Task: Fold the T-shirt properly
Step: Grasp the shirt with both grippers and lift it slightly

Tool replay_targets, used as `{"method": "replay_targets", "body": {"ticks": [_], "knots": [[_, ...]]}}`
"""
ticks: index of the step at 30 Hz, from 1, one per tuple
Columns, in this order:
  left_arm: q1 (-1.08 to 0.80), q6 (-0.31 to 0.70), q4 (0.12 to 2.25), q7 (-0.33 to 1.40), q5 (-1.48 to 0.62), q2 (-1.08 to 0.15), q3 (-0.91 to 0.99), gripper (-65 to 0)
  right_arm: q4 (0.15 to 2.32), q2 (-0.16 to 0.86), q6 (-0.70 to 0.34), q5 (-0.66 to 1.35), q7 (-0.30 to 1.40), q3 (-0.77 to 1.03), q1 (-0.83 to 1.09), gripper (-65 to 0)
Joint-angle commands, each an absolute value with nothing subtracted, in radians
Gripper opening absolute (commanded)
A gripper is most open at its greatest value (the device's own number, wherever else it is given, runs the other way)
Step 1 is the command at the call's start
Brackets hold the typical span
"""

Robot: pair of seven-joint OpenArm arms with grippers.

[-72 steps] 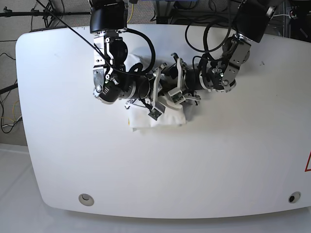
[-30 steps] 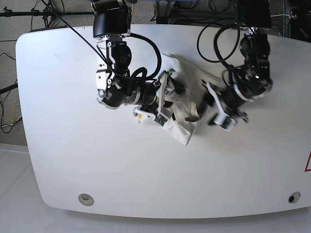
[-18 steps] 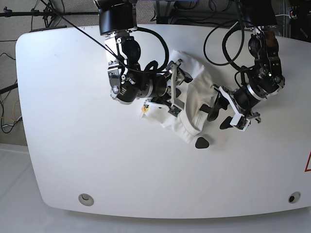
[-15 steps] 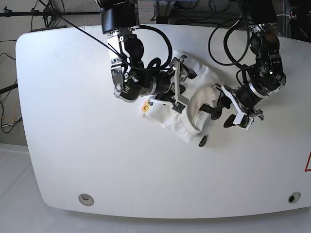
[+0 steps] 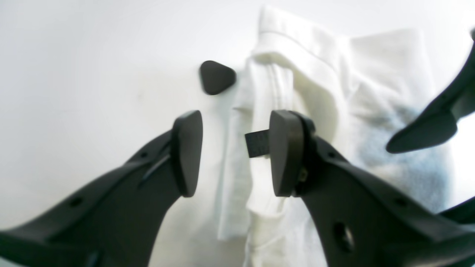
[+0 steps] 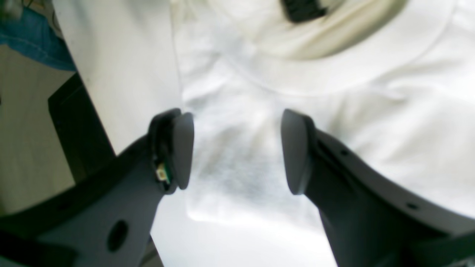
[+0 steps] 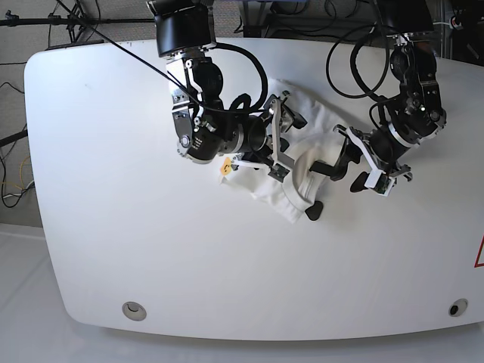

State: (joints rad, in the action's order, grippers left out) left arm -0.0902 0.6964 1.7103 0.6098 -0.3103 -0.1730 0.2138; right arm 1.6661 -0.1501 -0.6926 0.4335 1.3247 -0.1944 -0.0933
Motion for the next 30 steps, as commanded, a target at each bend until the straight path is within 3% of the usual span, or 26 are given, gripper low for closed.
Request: {"method": "replay_targets", "body": {"ticks": [1, 16, 30], "knots": [[-0.085, 0.698, 1.73, 0.582, -0.328, -0.177, 0.234, -38.4, 1.684, -0.157, -0.698, 0.45, 1.311, -0.193, -0.108, -31.2], [-0.139, 0.698, 1.732, 0.585, -0.325, -0.177, 0.389, -38.4, 1.768, -0.113, -0.698, 0.452, 1.313, -0.193, -0.079, -31.4], [-0.289, 0.698, 1.833, 0.585, -0.328, -0.104, 0.355, -38.4, 1.771, -0.094, -0.698, 0.444, 1.31, -0.191, -0.125, -31.4]]}}
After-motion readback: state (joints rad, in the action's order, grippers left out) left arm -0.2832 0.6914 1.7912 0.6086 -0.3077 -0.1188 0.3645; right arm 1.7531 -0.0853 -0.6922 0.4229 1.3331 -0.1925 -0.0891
